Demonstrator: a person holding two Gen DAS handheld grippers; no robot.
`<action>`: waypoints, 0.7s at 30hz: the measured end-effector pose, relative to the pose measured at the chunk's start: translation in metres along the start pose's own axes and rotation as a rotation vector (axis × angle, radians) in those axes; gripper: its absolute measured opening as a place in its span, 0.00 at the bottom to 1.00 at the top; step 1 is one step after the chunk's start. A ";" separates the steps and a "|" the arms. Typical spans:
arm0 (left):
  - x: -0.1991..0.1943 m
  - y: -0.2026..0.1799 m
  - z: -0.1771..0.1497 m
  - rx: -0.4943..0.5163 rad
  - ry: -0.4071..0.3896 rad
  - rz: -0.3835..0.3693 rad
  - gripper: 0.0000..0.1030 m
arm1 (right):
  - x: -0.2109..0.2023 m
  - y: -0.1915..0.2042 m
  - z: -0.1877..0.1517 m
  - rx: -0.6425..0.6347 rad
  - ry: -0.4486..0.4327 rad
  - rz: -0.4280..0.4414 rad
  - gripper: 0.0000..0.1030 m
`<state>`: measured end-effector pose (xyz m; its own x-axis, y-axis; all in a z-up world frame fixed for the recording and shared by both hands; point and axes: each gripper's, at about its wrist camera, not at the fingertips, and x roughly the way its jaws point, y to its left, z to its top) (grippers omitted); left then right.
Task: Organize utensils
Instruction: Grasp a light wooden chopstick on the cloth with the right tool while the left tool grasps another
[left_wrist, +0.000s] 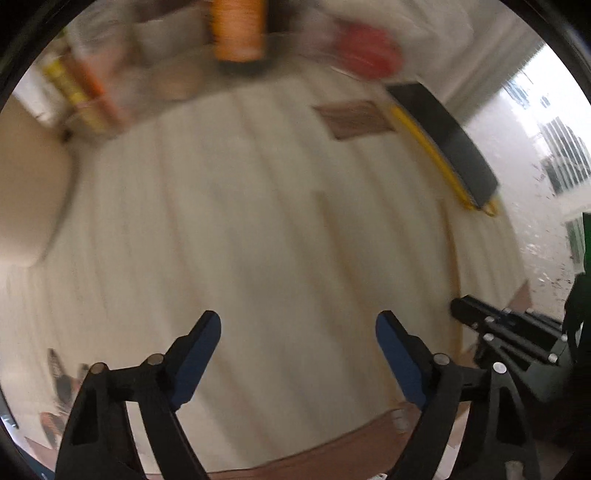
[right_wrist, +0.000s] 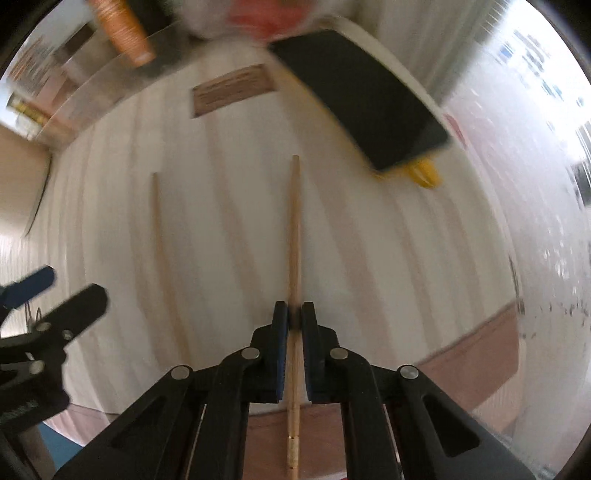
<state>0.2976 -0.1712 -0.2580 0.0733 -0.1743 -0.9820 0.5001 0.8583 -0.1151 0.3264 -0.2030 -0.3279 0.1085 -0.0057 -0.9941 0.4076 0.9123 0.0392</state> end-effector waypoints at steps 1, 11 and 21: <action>0.003 -0.007 0.001 0.004 0.008 -0.011 0.81 | 0.000 -0.010 -0.002 0.020 0.004 0.007 0.07; 0.029 -0.065 0.005 0.096 0.058 0.040 0.70 | 0.008 -0.065 -0.015 0.133 -0.005 0.011 0.07; 0.019 -0.044 0.009 0.126 -0.003 0.085 0.04 | -0.001 -0.068 -0.018 0.146 -0.018 0.017 0.07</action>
<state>0.2846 -0.2166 -0.2703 0.1219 -0.1055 -0.9869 0.5963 0.8027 -0.0121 0.2824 -0.2573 -0.3318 0.1320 0.0007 -0.9913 0.5333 0.8429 0.0716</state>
